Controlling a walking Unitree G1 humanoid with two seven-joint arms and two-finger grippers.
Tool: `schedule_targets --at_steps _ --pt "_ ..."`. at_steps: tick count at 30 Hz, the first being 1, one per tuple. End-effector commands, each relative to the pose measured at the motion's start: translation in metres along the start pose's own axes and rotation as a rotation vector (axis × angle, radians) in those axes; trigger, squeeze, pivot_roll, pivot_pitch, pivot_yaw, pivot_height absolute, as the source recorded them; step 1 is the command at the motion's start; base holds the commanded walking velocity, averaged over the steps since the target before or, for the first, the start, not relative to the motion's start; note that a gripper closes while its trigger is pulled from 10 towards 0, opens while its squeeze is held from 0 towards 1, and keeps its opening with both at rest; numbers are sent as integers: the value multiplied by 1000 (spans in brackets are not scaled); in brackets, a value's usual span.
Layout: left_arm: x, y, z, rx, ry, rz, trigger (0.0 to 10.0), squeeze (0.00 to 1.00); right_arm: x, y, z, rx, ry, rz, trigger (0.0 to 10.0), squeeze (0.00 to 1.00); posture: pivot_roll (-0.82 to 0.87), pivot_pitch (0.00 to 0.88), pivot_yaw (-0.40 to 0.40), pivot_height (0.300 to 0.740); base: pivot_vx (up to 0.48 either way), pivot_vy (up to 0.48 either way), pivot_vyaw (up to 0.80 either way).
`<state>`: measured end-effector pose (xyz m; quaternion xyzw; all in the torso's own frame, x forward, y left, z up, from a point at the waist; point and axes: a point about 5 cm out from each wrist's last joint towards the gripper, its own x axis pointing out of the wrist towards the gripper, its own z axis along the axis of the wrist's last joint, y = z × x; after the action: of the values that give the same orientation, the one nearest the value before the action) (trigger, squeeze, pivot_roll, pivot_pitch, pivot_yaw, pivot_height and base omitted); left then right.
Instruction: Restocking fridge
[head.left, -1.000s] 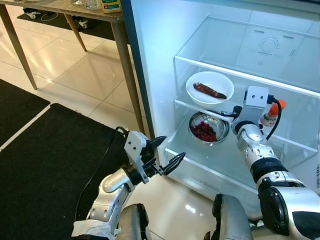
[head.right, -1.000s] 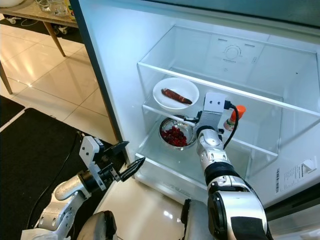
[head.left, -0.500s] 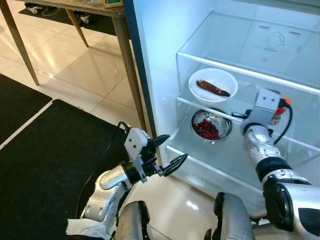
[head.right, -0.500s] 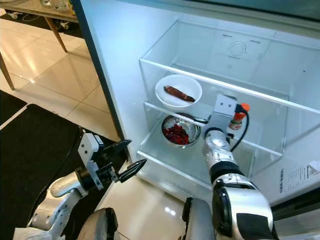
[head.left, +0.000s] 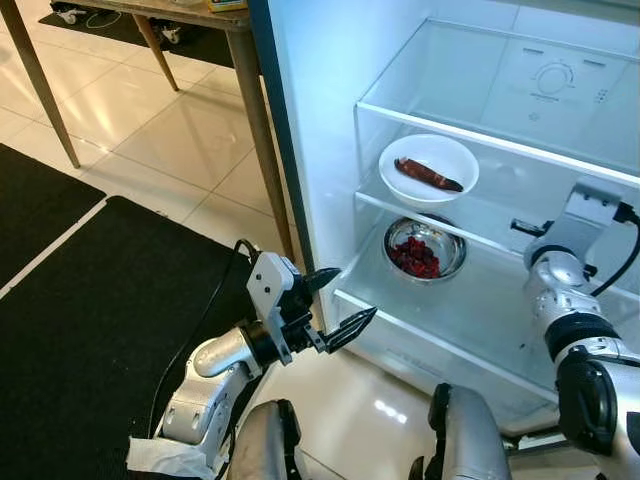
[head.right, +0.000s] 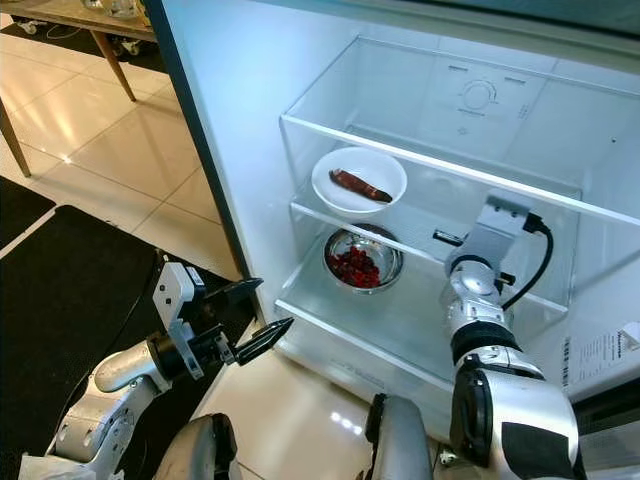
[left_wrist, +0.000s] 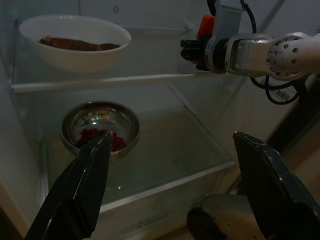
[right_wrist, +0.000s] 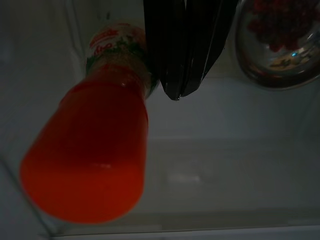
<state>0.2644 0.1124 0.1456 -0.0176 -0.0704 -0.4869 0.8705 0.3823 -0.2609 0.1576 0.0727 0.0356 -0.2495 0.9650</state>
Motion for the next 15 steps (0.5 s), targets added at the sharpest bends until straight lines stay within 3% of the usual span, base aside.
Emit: schedule_targets --at_steps 1,9,15 --pt "-5 -1 -1 -6 22 -10 10000 0 0 -12 -8 3 26 -45 10000 0 45 274 57 536 0 0 0" --pt "-3 -1 2 -3 20 -19 10000 0 2 -28 -3 -15 10 -95 10000 0 43 264 61 536 0 0 0" --pt "-2 -1 3 -4 17 -24 10000 0 3 -31 -2 -7 3 -100 10000 0 34 262 66 536 0 0 0"
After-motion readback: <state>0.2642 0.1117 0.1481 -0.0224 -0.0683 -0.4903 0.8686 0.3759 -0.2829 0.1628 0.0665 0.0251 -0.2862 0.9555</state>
